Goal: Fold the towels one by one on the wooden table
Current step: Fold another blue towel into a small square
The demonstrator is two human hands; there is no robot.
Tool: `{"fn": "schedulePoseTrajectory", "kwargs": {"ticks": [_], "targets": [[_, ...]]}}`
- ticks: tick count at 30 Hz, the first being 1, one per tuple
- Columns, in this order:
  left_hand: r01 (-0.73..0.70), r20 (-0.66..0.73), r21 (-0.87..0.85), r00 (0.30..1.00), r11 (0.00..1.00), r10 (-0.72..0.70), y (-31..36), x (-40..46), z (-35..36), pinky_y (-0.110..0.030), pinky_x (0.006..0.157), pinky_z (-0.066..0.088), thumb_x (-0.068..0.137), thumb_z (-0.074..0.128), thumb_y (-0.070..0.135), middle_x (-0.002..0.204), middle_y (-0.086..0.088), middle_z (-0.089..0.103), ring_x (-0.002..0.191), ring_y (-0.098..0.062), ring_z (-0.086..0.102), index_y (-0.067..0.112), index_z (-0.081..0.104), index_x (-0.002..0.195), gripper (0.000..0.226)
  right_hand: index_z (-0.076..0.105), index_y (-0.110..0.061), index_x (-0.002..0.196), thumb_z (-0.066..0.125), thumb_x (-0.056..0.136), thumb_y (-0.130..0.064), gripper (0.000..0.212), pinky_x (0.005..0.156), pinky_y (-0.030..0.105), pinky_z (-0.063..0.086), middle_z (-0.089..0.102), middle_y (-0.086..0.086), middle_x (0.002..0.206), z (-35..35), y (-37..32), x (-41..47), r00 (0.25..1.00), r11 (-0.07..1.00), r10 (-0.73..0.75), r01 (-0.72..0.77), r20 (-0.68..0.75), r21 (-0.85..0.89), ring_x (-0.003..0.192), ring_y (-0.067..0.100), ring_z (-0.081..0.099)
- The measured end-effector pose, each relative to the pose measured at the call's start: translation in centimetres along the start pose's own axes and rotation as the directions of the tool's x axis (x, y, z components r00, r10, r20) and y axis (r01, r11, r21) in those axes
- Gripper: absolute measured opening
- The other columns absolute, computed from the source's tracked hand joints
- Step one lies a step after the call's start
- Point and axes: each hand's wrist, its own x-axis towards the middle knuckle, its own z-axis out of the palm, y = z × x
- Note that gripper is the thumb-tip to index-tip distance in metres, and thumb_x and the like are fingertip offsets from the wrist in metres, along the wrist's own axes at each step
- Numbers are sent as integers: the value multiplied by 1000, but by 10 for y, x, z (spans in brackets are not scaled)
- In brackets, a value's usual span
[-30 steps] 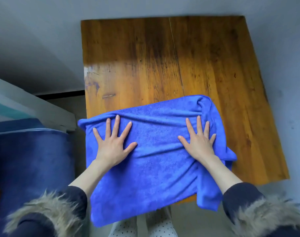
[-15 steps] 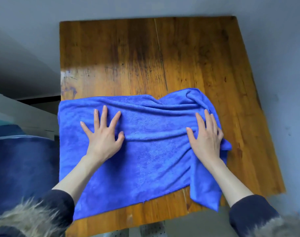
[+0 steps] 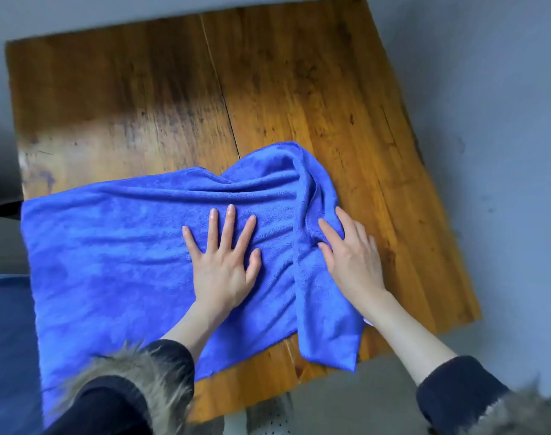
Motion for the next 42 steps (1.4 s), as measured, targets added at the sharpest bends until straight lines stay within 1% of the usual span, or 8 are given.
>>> {"fn": "schedulePoseTrajectory", "kwargs": {"ticks": [3,7,11,15,22,28,35,42], "targets": [[7,2,22,1000,1000,-7,2,-1,0,-68,107,7,90,31,43,152,-7,30,141,-31,23,29,35,142,54,67,0,96,62,82,-2,15,73,43,49,62,19,108,-10,10,11,993,985,-23,43,-119,169,94,38,57],[14,18,38,1000,999,-15,3,0,-2,-69,106,9,89,30,43,152,-7,30,141,-32,23,28,37,141,55,56,-6,78,51,91,-17,18,63,36,29,61,20,80,-40,41,70,921,876,342,-240,-186,418,78,38,55],[18,13,42,1000,999,-19,4,1,-3,-68,106,10,89,30,43,151,-8,31,140,-32,25,27,40,140,55,59,-7,109,51,92,-23,25,79,28,36,65,14,104,-62,72,121,816,734,547,-362,-186,574,100,31,57],[15,6,48,1000,999,-15,4,2,-3,-68,106,8,88,30,44,152,-8,30,140,-32,24,27,39,140,55,41,-7,136,52,92,-23,48,105,37,30,47,15,134,-44,65,101,879,835,451,-355,-154,421,125,31,42],[14,-22,34,1000,999,-13,4,2,-2,-67,107,6,89,30,44,152,-8,29,141,-32,23,27,39,140,55,52,1,128,51,92,-15,39,105,44,37,50,18,133,9,0,-19,922,894,288,-161,-259,418,125,32,46],[22,-22,32,1000,999,-21,4,1,-2,-66,108,5,89,29,44,152,-8,28,141,-31,21,26,39,140,55,1,-21,145,23,99,-35,53,114,18,-5,7,0,156,24,8,-41,961,828,277,-240,2,507,142,5,3],[30,-11,33,999,999,-30,7,1,-4,-67,108,4,89,28,44,152,-9,28,141,-32,20,25,40,140,56,31,-6,143,44,97,-20,50,115,39,8,18,10,154,17,80,-8,985,969,168,-172,37,175,144,26,15],[37,11,35,999,999,-37,9,1,-7,-67,107,5,89,27,44,153,-9,27,142,-32,19,24,40,140,57,37,-6,140,42,93,-2,47,114,29,3,22,7,154,-3,130,19,989,964,143,-146,30,224,143,24,16]]}}
